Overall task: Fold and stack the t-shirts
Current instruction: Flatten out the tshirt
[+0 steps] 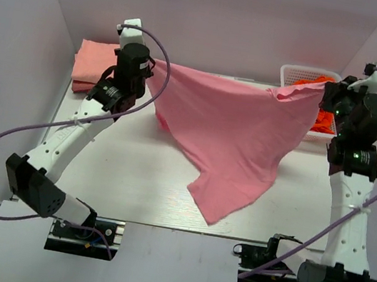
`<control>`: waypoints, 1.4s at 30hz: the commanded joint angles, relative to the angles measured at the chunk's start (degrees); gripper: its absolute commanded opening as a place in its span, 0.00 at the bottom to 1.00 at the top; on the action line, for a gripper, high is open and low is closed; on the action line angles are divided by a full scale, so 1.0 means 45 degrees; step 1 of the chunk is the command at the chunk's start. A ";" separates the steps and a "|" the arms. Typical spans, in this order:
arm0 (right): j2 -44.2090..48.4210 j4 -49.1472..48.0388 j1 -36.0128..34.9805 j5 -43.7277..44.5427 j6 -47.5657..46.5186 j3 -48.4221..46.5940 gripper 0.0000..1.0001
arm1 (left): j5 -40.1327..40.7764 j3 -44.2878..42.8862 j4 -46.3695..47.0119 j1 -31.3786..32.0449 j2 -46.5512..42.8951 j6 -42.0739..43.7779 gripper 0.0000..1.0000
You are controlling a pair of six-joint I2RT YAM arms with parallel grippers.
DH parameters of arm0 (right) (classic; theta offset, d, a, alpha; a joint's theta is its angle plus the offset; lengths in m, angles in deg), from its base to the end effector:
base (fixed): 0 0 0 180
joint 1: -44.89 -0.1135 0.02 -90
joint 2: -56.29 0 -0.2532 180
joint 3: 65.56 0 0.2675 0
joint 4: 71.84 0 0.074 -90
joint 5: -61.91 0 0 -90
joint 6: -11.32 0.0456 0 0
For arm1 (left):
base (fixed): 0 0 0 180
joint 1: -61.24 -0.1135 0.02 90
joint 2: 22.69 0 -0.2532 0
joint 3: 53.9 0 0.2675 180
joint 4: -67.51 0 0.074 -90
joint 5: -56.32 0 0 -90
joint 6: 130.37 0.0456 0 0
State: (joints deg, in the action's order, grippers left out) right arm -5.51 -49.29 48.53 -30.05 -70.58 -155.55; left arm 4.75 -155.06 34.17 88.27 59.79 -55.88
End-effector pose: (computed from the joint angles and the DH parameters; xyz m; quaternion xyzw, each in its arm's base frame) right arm 0.2547 -0.0146 0.4748 0.0561 0.6691 0.0403 0.7399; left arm 0.3215 -0.1322 0.4224 -0.1251 0.7639 0.0334 0.6323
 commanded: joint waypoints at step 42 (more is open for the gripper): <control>0.5121 0.0994 0.0012 0.1157 -0.0256 -0.5246 0.00 | -0.3992 -0.3097 -0.2307 -0.0166 -0.8483 0.0011 0.00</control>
State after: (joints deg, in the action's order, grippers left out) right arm 19.36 -47.89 48.53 -27.49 -72.59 -180.80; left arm -13.23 -170.27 25.53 87.94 20.71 -54.46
